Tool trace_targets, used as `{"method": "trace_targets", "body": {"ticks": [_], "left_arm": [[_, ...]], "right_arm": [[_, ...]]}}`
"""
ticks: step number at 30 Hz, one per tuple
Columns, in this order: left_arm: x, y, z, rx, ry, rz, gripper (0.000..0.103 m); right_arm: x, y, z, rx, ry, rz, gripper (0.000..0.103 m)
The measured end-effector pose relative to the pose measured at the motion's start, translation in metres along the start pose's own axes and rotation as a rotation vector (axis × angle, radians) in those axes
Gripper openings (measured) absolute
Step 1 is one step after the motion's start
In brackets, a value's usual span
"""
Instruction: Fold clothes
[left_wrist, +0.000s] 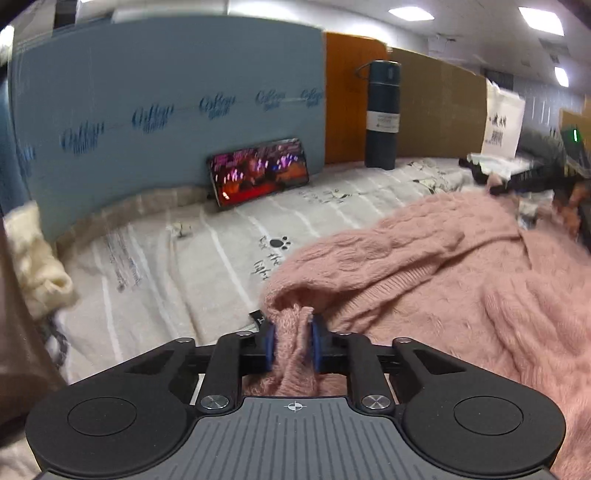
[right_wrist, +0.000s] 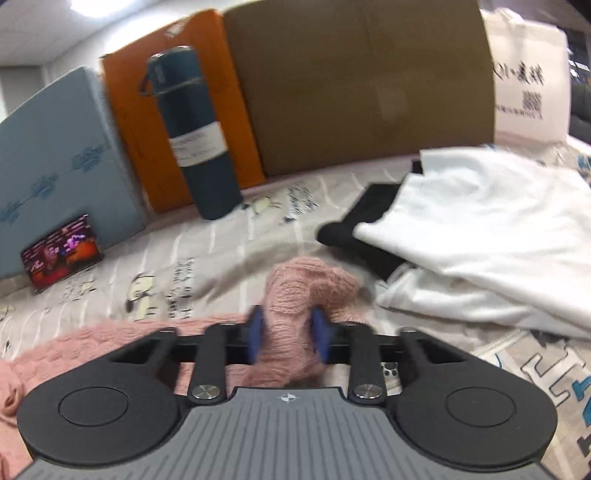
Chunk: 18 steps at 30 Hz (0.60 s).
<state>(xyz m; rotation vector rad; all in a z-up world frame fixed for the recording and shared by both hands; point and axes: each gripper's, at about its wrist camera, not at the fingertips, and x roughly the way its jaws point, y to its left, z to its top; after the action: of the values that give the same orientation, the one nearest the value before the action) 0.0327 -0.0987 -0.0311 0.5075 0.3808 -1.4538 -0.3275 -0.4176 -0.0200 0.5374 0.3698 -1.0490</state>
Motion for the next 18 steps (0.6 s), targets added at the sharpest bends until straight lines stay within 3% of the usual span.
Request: {"method": "trace_targets", "body": {"ticks": [5,9,13,18], "left_arm": [[-0.017,0.0,0.012,0.026,-0.097,0.155,0.014],[-0.015,0.018,0.029,0.025,-0.142,0.233,0.015],[0.005,0.034,0.039,0.014,-0.127,0.301,0.016],[0.037,0.041,0.033,0.027,-0.015,0.315,0.028]], "right_arm": [[-0.022,0.022,0.013,-0.064,-0.135,0.038,0.011],[-0.03,0.053,0.025,-0.151,-0.232,0.042,0.01],[-0.011,0.071,0.035,-0.174,-0.233,0.015,0.01],[0.032,0.076,0.032,-0.184,-0.105,-0.036,0.015]]}}
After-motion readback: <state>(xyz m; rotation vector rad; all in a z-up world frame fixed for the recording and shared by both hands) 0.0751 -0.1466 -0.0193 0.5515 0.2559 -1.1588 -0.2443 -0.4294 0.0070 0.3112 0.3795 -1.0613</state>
